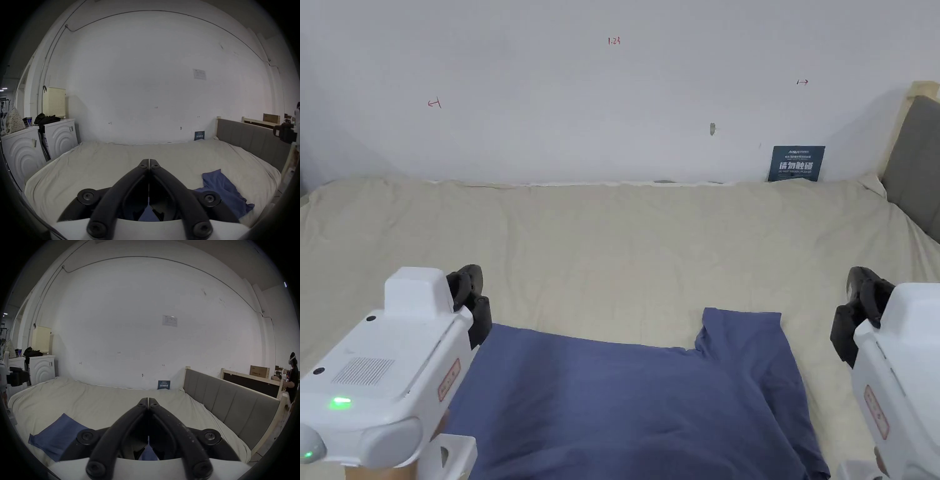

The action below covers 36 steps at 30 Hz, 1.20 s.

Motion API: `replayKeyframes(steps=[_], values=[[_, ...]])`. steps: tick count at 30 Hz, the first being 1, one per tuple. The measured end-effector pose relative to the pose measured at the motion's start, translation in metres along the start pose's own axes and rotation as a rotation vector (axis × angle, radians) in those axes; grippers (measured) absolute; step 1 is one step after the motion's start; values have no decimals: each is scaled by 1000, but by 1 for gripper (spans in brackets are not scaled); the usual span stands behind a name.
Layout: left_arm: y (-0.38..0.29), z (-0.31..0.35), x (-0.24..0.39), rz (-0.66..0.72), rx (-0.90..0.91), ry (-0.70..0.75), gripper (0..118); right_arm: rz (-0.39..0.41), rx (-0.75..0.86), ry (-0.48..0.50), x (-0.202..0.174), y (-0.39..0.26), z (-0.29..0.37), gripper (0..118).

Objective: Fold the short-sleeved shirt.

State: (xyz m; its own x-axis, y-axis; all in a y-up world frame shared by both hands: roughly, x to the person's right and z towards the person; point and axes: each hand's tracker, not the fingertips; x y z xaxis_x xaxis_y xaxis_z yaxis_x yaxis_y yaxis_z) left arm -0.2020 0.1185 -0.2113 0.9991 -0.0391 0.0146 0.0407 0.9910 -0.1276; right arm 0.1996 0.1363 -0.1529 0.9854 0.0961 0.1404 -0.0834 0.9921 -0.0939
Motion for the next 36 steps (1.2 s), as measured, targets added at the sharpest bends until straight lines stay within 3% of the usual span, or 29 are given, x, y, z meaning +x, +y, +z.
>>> replayKeyframes(steps=[6, 9, 16, 17, 18, 19, 20, 21, 25, 29, 30, 31, 33, 36], values=[[-2, -40, -7, 12, -112, -3, 0, 9, -17, 19, 1, -3, -18, 1], [-8, -93, -18, 4, -272, -10, 0, 18, -27, 22, 0, -2, -35, 1], [-51, -240, -63, 175, -615, -125, 2, 14, -57, 14, -4, -4, -81, 1], [-61, -257, -65, 161, -657, -130, 10, 13, -64, 11, -5, -5, -88, 1], [-70, -273, -66, 136, -672, -92, 31, 15, -71, 10, -5, -7, -96, 1], [-75, -280, -68, 110, -705, -83, 70, 16, -78, 8, -5, -9, -104, 1], [-83, -293, -69, 95, -745, -90, 93, 19, -87, 4, -7, -11, -110, 1], [-95, -308, -70, 85, -783, -88, 105, 19, -97, 2, -8, -15, -118, 1], [-132, -337, -67, 71, -853, -4, 99, 29, -149, -12, -13, -31, -145, 1], [-173, -354, -71, 78, -955, 10, 67, 16, -233, -16, -9, -53, -168, 1], [-179, -353, -70, 75, -957, 8, 67, 1, -257, -14, -7, -59, -173, 1], [-181, -344, -64, 69, -940, 17, 53, -15, -283, -16, -4, -65, -179, 1], [-176, -335, -58, 40, -891, 14, 46, -23, -321, -9, 2, -76, -190, 1], [-164, -320, -46, 15, -869, -9, 4, -39, -410, -19, 11, -93, -217, 2]])
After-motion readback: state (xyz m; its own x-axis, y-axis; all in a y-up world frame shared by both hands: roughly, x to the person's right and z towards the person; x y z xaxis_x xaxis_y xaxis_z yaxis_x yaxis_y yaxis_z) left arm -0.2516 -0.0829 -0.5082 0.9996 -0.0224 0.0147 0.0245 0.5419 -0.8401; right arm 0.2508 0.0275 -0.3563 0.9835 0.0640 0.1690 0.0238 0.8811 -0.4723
